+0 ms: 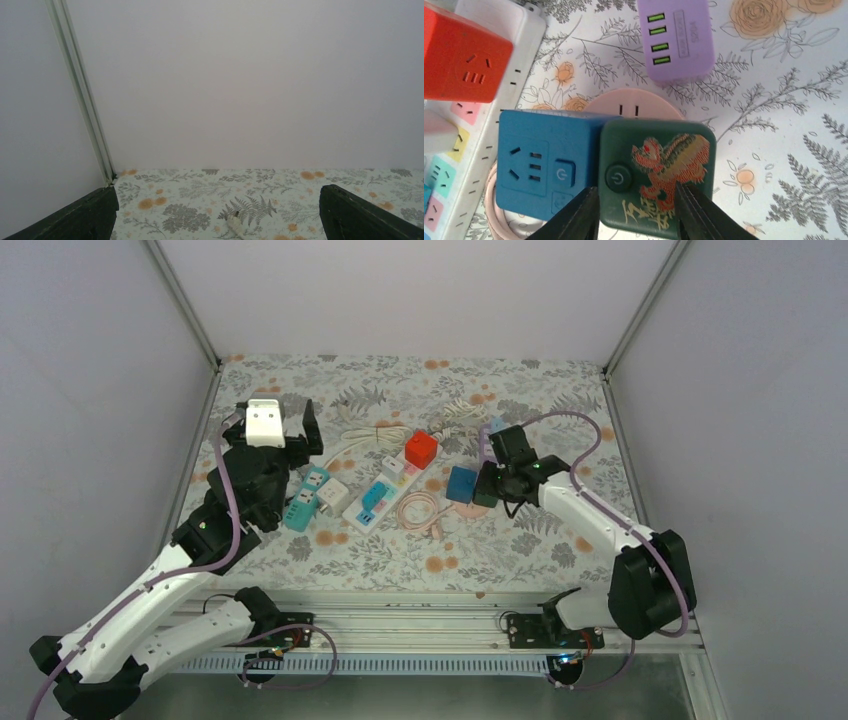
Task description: Insert the plug
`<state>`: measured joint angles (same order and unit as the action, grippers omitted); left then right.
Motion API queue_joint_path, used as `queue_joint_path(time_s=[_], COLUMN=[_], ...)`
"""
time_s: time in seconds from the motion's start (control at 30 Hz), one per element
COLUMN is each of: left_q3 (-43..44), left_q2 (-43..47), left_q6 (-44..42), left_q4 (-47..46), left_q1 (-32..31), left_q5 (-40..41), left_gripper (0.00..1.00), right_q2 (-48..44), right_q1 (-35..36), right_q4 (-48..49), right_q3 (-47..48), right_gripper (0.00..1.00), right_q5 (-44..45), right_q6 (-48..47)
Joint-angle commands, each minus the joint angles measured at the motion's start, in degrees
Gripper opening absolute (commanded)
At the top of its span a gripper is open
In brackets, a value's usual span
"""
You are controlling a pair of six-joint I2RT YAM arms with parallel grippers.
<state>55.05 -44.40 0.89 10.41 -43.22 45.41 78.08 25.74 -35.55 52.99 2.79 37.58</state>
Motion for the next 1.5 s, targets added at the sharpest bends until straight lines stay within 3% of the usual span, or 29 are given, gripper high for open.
queue_joint_path(time_s=[0.0, 0.17, 0.3, 0.4, 0.67, 0.83, 1.0, 1.13, 1.27, 1.47], left_q3=[1.6, 2.6, 4.1, 4.1, 0.2, -7.3, -10.6, -8.8, -5.9, -5.4], left_q2=[-0.4, -2.8, -6.3, -9.5, -19.4, -26.2, -29.2, -29.7, -33.5, -38.8], left_q6=[1.4, 4.0, 9.2, 13.6, 26.4, 31.8, 29.4, 22.6, 17.6, 15.6], left_q4=[-0.2, 2.0, 6.8, 9.9, 15.6, 16.4, 9.4, 7.6, 12.6, 14.5], left_q1=[0.2, 0.6, 5.1, 12.7, 34.9, 46.0, 46.0, 40.2, 33.3, 30.0], left_q5=[-0.1, -0.3, -6.9, -17.4, -42.4, -48.1, -56.3, -59.7, -53.4, -51.9], left_gripper=[1.00, 1.00, 1.00, 1.00, 1.00, 0.91, 0.76, 0.79, 0.84, 0.86], right_q2=[-0.8, -0.7, -1.4, -1.8, -3.8, -3.1, -1.3, 0.1, 0.5, 0.5], right_q1=[-0.4, -0.1, 0.5, 1.2, 2.3, 3.8, 5.5, 6.7, 7.3, 7.4], right_q4=[-3.6, -1.4, 1.3, 3.7, 11.1, 13.6, 15.1, 15.8, 16.7, 17.0], right_q3=[3.8, 9.2, 10.5, 10.2, 7.5, 6.6, 6.7, 6.5, 5.5, 4.3], right_gripper=[0.42, 0.49, 0.61, 0.69, 0.73, 0.72, 0.70, 0.71, 0.72, 0.73], right_q5=[0.8, -0.3, -0.7, -1.4, -7.1, -9.1, -10.3, -10.7, -11.0, -10.9], right_q6=[-1.7, -4.0, -6.4, -7.2, -8.8, -9.5, -10.6, -11.2, -11.1, -10.5])
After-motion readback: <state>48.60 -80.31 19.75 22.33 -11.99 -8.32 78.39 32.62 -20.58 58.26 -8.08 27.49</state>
